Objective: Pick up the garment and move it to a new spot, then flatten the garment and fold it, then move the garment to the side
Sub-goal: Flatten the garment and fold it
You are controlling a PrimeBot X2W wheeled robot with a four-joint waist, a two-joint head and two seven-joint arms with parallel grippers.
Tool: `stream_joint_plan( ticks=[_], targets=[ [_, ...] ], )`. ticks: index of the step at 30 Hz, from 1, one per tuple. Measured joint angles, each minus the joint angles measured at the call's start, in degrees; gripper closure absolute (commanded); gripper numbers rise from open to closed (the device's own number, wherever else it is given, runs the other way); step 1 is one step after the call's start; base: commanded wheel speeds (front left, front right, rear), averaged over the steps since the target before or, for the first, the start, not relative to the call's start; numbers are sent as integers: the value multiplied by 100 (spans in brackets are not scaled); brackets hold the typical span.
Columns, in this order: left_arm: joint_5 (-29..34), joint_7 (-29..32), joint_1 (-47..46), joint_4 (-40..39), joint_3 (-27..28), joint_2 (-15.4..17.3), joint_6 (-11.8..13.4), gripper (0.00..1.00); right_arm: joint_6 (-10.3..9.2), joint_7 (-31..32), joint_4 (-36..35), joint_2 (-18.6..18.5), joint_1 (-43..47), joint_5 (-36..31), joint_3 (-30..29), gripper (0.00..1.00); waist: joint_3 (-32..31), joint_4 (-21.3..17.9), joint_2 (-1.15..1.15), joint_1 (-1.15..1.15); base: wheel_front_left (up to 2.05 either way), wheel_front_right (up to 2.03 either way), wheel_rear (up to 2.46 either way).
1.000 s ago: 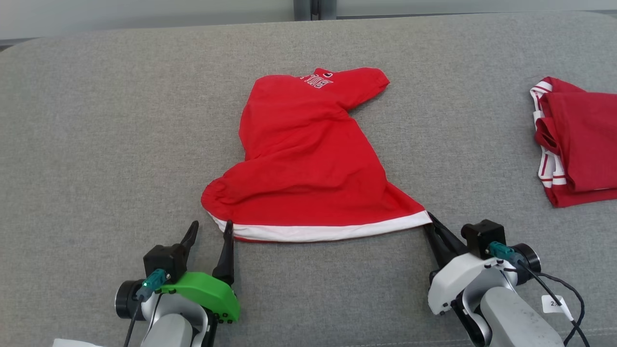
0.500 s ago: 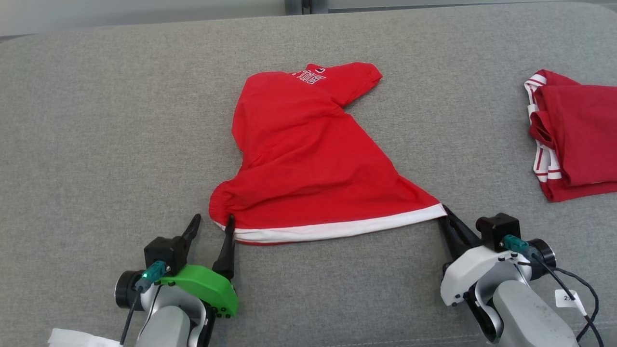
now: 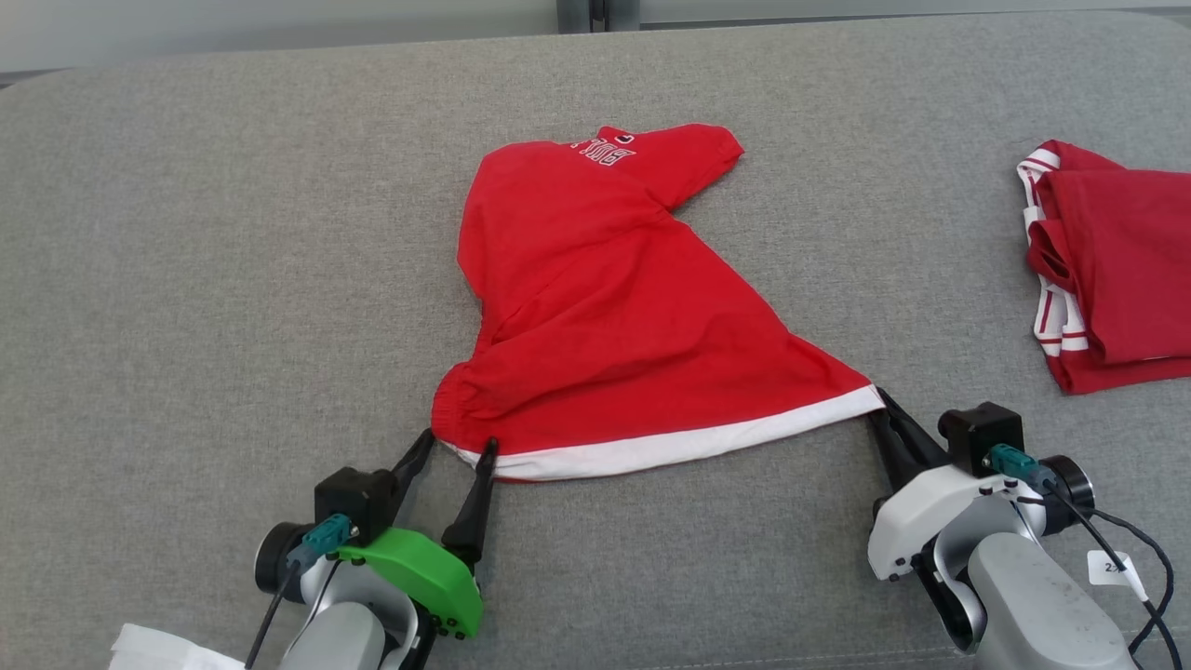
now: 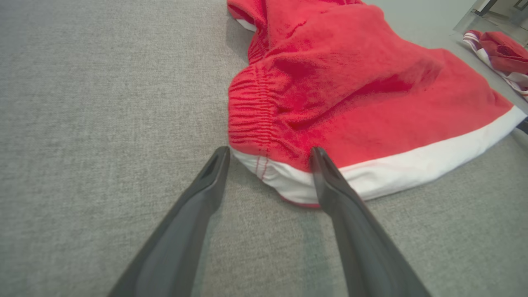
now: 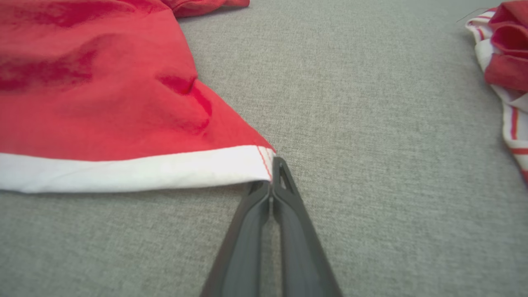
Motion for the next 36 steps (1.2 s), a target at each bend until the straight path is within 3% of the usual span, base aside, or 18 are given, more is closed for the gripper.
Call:
stream_joint_plan(
  ticks=[4,5,6,9,10,16,25,30,36],
  targets=[
    [-203,0,-13,-103,-107,156,0,0,0,0,15,-7,-6,-5,1,100,-14,-10,0,0,0,0,0],
    [-226,1,-13,-119,-123,160,0,11,0,0,18,-4,-11,-5,1,100,-19,-13,0,0,0,0,0],
    [-246,0,-13,-138,-149,165,0,55,-1,0,18,-1,-15,-10,0,100,-25,-16,0,0,0,0,0],
    [-305,0,-13,-166,-260,205,0,92,-1,0,10,15,-21,-21,-2,100,-24,-19,0,0,0,0,0],
    [-333,0,-13,-166,-281,221,0,100,-1,0,7,16,-21,-23,-5,100,-24,-17,0,0,0,0,0],
    [-398,1,-19,-231,-352,278,0,100,0,0,5,25,-22,-43,-40,100,-52,11,0,0,0,0,0],
    [-318,0,-283,-951,-230,475,0,100,0,3,-323,36,-417,109,-30,100,-301,77,0,0,0,0,0],
    [-421,1,-1343,-1077,-612,893,0,100,-1,18,-486,-107,-1425,266,32,100,-321,154,0,0,0,0,0],
    [-657,350,-3490,-915,-990,1352,-1,100,-1,283,-500,-431,-3230,168,151,100,-4,215,0,0,0,0,0]
  ],
)
